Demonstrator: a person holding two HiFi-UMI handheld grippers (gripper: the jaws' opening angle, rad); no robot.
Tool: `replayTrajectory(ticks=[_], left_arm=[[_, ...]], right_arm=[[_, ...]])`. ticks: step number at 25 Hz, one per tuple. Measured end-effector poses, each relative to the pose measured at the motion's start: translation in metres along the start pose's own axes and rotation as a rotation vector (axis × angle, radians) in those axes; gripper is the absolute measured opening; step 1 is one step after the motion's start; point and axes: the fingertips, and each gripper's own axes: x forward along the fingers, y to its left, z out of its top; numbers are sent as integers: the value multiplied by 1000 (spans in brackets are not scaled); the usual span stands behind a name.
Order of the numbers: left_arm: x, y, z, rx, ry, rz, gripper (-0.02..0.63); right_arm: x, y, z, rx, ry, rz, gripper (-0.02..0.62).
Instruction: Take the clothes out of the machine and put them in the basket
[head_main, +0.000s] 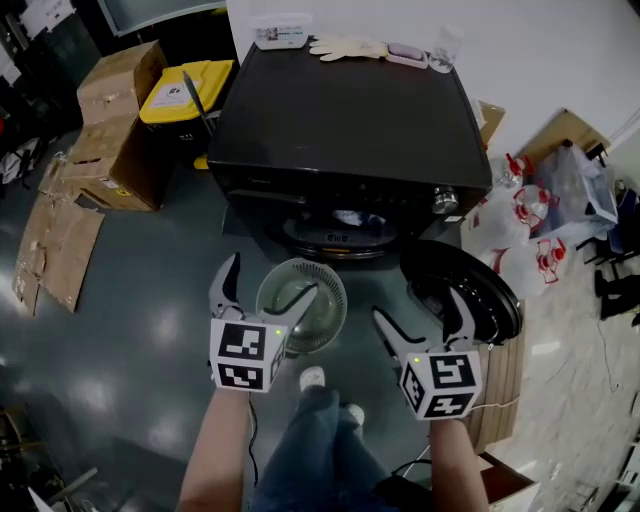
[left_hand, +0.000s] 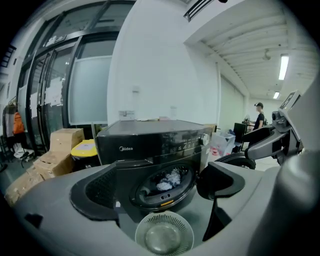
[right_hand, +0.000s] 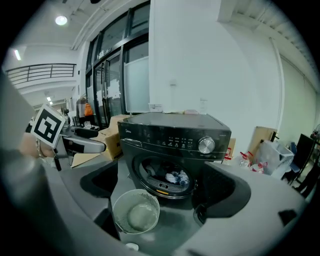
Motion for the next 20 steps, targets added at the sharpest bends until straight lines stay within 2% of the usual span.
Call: replayTrajectory(ticks=[4, 9, 20], left_arm=[[26, 11, -30, -7, 26, -2, 568], [57, 17, -73, -47, 43, 22, 568], [92, 21, -156, -109, 110, 22, 568]], right_arm=[[35, 2, -21, 29, 17, 8, 532], [67, 4, -60, 12, 67, 8, 532], [118, 4, -134, 15, 153, 36, 532]])
